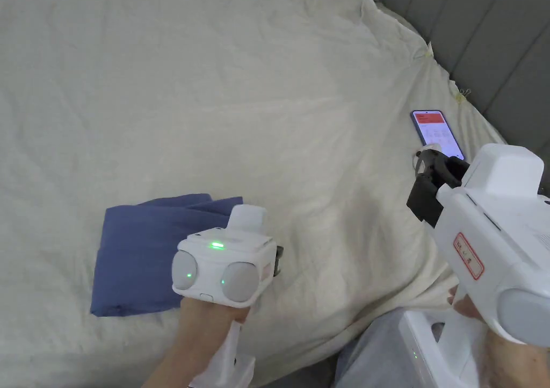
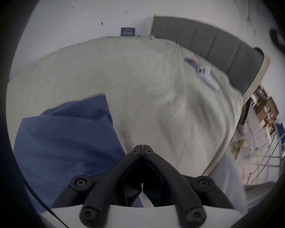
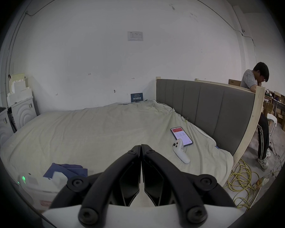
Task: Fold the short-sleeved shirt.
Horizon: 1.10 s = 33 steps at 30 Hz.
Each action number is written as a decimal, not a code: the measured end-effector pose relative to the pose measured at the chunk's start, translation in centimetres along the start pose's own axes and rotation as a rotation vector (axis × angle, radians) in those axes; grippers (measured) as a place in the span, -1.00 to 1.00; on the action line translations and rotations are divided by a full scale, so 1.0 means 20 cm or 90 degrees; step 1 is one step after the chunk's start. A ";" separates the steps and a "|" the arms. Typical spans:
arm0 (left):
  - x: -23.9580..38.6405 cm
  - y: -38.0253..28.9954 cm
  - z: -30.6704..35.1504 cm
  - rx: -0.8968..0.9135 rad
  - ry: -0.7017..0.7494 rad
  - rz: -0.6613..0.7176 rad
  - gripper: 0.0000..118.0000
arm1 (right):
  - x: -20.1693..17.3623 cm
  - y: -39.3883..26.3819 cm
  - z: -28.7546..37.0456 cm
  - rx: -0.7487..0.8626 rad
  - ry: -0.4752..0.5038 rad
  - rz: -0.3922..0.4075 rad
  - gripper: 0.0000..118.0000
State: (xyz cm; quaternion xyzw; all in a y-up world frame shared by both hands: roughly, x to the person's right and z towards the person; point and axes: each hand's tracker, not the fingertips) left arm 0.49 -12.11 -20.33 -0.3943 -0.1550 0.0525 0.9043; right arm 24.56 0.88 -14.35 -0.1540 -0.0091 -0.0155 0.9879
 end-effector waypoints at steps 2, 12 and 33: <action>-0.05 0.10 0.12 0.060 -0.015 0.023 -1.00 | -0.02 0.02 0.00 0.004 0.006 0.004 -0.98; -0.49 0.25 0.76 0.304 0.198 0.023 -1.00 | -0.30 0.08 0.00 0.050 0.085 0.013 -0.98; -0.84 -0.12 0.94 0.266 0.307 0.129 -1.00 | -1.23 -0.58 -0.45 -0.135 0.223 0.059 -0.98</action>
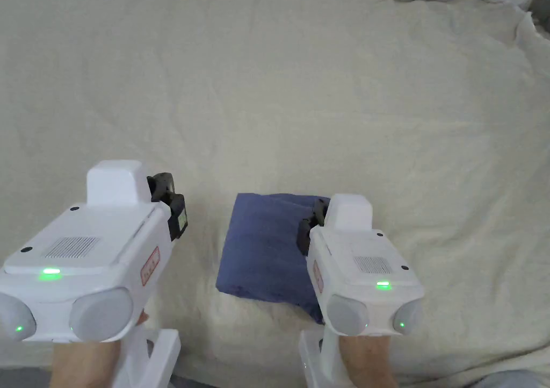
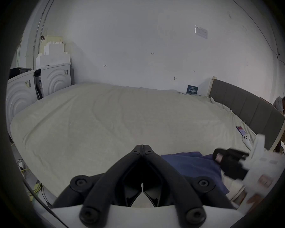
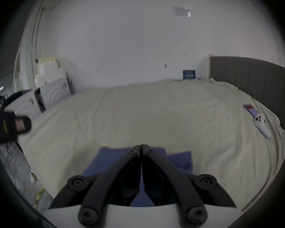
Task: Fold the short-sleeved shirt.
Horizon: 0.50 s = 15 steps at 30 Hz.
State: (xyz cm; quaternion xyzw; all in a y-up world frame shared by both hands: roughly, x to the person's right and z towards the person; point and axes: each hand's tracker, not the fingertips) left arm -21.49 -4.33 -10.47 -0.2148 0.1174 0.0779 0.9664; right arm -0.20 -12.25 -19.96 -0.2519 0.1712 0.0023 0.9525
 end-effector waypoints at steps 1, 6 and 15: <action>0.00 0.00 -0.01 -0.004 0.002 0.002 -1.00 | -0.01 -0.04 -0.03 -0.021 -0.001 0.007 -0.98; -0.01 -0.01 -0.04 -0.010 -0.002 -0.001 -1.00 | 0.02 -0.24 -0.13 -0.083 -0.012 -0.001 -0.99; -0.03 0.02 -0.10 -0.034 -0.031 0.003 -1.00 | 0.00 -0.21 -0.11 -0.076 -0.013 0.016 -0.99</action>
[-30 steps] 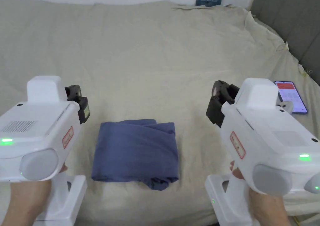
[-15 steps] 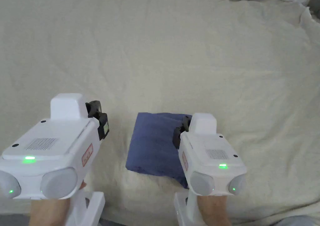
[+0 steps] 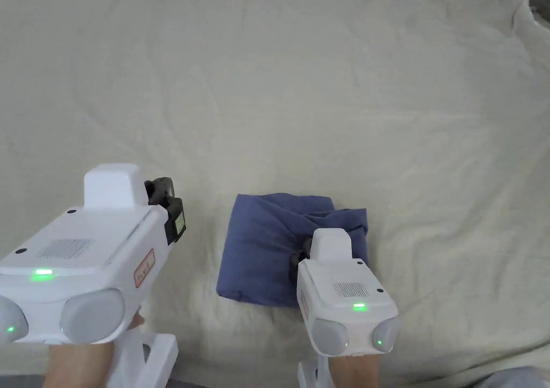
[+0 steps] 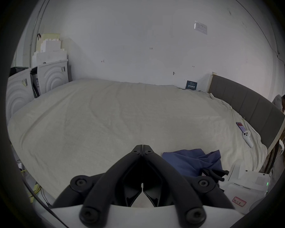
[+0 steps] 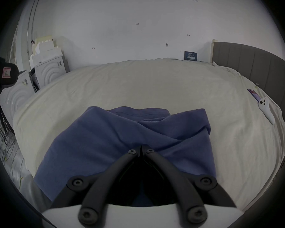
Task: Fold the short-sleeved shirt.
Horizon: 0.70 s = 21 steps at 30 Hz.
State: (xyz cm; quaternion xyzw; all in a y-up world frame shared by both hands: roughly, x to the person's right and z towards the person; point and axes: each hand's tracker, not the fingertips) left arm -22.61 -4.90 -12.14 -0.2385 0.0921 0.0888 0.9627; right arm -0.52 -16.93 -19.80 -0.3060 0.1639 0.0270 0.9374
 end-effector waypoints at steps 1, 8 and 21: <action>-0.02 0.02 -0.03 -0.024 -0.028 0.026 -1.00 | 0.00 0.00 0.00 -0.002 0.001 0.002 -0.99; -0.26 0.07 -0.31 -0.214 -0.242 0.224 0.01 | 0.02 0.01 0.00 -0.006 0.008 -0.015 -0.99; -0.33 -0.10 -0.79 -0.499 -0.400 0.315 1.00 | 0.04 0.00 -0.01 -0.004 0.007 -0.022 -0.99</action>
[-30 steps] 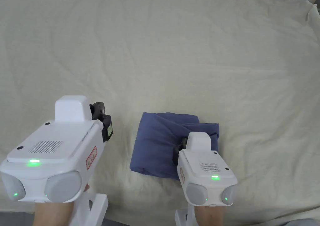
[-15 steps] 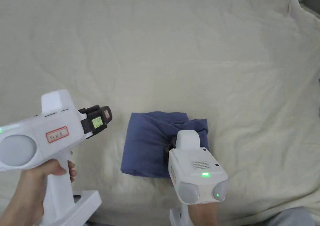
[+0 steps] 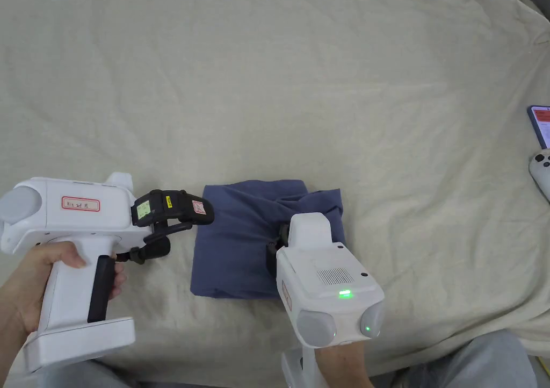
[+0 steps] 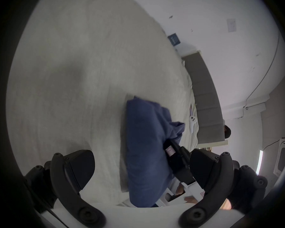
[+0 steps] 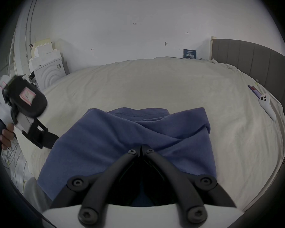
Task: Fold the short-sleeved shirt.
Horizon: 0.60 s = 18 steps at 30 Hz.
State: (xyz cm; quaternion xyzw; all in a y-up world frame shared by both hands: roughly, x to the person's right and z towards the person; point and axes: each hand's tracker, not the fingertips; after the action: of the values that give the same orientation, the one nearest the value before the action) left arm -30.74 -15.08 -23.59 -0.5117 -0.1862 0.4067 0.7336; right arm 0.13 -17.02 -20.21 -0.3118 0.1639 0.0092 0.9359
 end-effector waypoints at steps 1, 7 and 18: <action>0.00 0.01 -0.02 -0.008 0.000 0.001 0.97 | 0.00 0.00 0.00 -0.001 0.000 0.000 -0.99; 0.05 0.05 -0.12 -0.049 -0.044 0.001 0.71 | 0.01 0.00 0.00 -0.003 0.003 -0.008 -0.99; 0.22 -0.01 -0.25 -0.074 0.058 -0.088 -0.48 | 0.04 0.01 -0.01 -0.009 0.018 -0.026 -0.99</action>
State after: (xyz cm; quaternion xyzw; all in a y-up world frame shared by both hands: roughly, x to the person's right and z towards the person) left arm -24.62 -14.59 -26.14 -0.5572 -0.2106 0.3195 0.7369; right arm 0.71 -17.04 -20.74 -0.3215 0.1705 -0.0134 0.9314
